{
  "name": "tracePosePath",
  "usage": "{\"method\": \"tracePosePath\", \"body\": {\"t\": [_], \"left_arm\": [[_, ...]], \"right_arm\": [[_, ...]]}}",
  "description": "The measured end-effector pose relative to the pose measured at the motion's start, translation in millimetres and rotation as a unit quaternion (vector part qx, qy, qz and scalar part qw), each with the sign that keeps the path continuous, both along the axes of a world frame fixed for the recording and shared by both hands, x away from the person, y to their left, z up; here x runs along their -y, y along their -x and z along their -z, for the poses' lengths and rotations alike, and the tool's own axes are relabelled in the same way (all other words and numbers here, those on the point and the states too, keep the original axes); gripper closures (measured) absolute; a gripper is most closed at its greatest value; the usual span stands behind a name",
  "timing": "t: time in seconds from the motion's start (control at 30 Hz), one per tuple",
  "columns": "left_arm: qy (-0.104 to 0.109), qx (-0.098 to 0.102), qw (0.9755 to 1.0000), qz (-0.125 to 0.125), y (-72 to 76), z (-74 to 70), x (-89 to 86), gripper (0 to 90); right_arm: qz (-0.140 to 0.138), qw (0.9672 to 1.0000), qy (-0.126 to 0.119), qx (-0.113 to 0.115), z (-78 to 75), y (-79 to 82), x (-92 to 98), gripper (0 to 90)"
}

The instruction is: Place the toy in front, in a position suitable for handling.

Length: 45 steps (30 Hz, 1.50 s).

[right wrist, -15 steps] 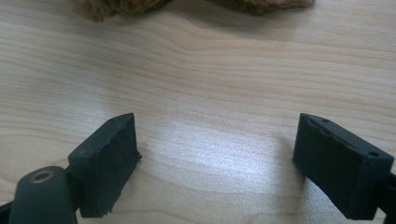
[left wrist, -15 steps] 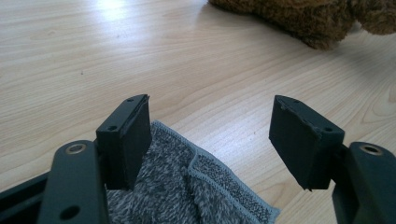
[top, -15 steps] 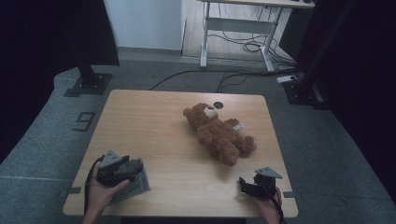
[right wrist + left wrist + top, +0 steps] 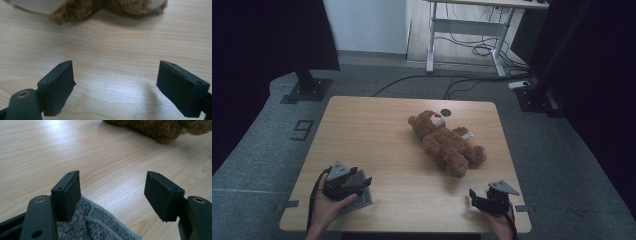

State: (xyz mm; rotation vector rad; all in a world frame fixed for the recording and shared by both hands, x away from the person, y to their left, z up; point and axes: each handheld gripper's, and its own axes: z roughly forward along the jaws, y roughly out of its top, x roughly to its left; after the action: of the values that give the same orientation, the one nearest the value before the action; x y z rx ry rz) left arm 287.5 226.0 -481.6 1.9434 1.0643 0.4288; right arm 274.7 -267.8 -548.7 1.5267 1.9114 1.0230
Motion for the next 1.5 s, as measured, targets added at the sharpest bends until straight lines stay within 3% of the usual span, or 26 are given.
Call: {"method": "tracePosePath", "body": {"t": [0.4, 0.67, 0.73, 0.83, 1.13, 1.27, 1.43, 1.5], "left_arm": [[0.007, 0.012, 0.9997, 0.02, -13.7, -11.0, 12.3, 29.4], [0.012, 0.011, 0.9997, 0.018, -11.1, -9.1, 8.9, 29.2], [0.015, 0.011, 0.9997, 0.015, -7.5, -8.5, 5.8, 29.3], [0.016, 0.011, 0.9998, 0.011, -6.6, -8.0, 5.1, 29.3], [0.022, 0.007, 0.9997, 0.012, -18.1, -8.9, 14.3, 28.8], [0.022, 0.006, 0.9996, 0.014, -22.2, -9.0, 19.5, 28.8], [0.024, 0.005, 0.9995, 0.018, -22.2, -8.1, 23.2, 28.9], [0.023, 0.004, 0.9995, 0.02, -22.0, -6.8, 23.7, 28.9]], "right_arm": [[0.009, 0.9985, -0.043, 0.033, -19.8, 4.8, 1.2, 14.9], [-0.001, 0.997, -0.047, 0.062, -51.1, -5.4, -9.9, 13.5], [-0.01, 0.9961, -0.051, 0.071, -66.2, -16.3, -17.0, 13.2], [-0.017, 0.9965, -0.042, 0.07, -75.7, -30.8, -26.1, 13.2], [-0.058, 0.9954, -0.04, 0.065, -87.9, -64.1, -58.1, 12.7], [-0.072, 0.995, -0.018, 0.066, -92.3, -79.4, -75.0, 12.2], [-0.065, 0.9964, -0.017, 0.053, -94.2, -101.1, -76.2, 12.2], [-0.068, 0.997, -0.02, 0.03, -90.5, -117.3, -78.7, 12.1]]}}
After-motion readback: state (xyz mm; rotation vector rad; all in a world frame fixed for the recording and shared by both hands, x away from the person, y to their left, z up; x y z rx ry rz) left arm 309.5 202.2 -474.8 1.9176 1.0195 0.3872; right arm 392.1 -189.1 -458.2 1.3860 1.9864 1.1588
